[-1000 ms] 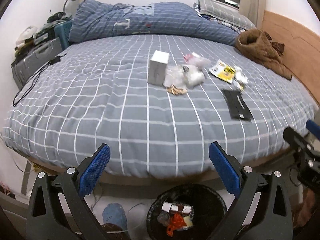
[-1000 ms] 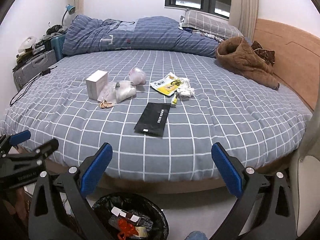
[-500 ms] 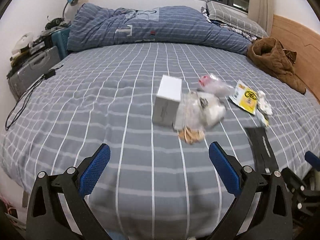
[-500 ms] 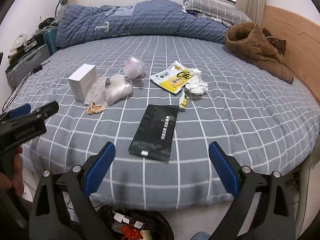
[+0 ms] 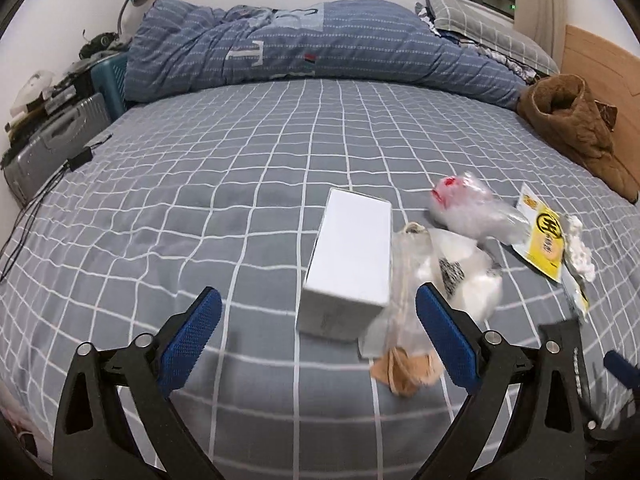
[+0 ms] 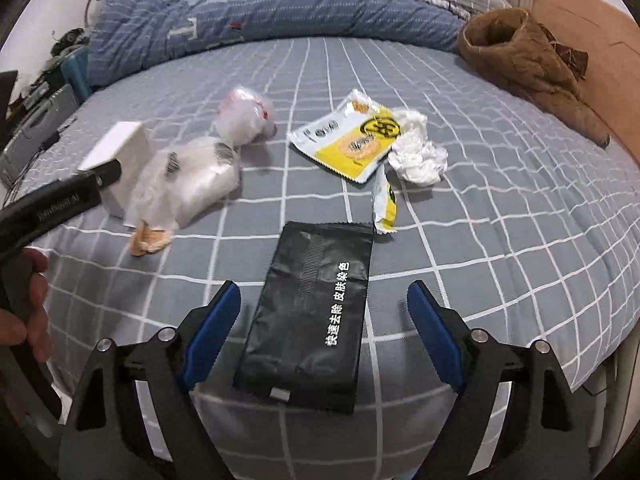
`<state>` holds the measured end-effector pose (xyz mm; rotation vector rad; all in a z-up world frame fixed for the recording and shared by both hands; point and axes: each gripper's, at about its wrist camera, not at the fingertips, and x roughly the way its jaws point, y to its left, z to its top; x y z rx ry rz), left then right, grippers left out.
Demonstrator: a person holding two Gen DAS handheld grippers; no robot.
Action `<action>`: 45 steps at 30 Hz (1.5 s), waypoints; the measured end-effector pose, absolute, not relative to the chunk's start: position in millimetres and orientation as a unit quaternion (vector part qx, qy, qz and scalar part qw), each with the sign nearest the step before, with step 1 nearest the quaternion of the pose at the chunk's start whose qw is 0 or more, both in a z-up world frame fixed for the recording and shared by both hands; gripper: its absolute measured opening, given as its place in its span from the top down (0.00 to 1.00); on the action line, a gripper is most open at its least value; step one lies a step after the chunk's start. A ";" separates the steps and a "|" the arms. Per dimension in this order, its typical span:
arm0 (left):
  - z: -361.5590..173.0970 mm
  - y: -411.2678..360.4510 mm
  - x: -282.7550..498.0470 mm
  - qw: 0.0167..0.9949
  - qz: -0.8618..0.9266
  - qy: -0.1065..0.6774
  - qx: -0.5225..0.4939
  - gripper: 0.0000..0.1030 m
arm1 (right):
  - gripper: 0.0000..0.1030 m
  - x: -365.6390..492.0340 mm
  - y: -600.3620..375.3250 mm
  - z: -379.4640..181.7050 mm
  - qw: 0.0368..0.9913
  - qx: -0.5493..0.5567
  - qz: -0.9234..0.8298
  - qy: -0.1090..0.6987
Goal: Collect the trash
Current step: 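Grasp the black packet with the right tool while the left tool grasps the white box, then lift the black packet and white box and carry them to the bin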
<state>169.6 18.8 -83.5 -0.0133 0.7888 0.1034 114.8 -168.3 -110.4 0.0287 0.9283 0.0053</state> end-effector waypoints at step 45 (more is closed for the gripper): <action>-84.5 15.4 169.4 0.916 0.030 0.399 0.000 0.62 | 0.75 116.7 -161.5 -109.7 0.891 0.008 0.038 0.452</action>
